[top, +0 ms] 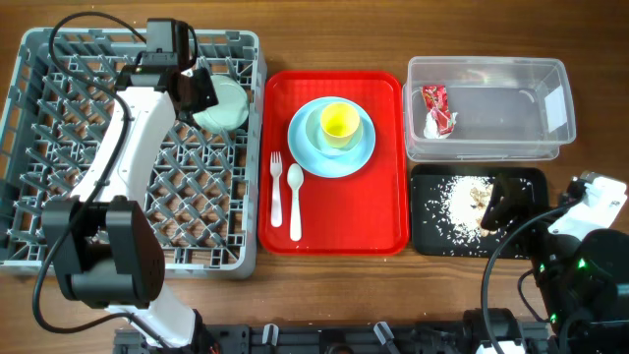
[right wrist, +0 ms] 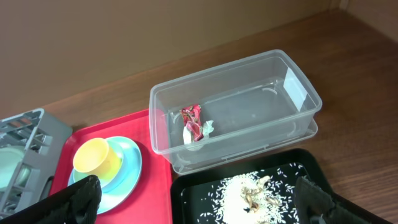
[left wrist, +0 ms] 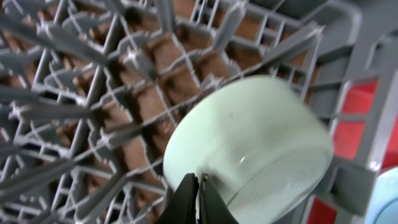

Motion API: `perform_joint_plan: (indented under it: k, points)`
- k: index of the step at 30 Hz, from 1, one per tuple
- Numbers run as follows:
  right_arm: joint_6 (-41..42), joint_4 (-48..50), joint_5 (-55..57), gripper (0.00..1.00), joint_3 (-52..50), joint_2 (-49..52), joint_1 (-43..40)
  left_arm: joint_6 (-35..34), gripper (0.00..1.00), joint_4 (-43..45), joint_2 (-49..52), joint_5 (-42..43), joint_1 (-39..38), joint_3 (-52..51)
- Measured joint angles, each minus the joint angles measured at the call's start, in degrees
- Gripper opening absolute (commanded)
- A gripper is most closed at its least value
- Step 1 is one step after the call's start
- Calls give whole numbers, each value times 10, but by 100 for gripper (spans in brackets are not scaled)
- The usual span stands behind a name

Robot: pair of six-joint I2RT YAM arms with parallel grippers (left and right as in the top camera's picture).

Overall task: Sort waste into correct bins and load items into the dishwasher rack
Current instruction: 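Lower the bowl into the rack's top right corner, release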

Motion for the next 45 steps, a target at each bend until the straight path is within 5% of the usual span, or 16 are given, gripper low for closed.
perform_joint_plan:
  k: [14,28,45]
  points:
    - [0,0,0,100,0,0,0,-3,4,-143,-196,28,0,0]
    - [0,0,0,100,0,0,0,-5,4,-36,-89,126,0,-22]
    - [0,0,0,100,0,0,0,-5,4,67,7,90,-1,-25]
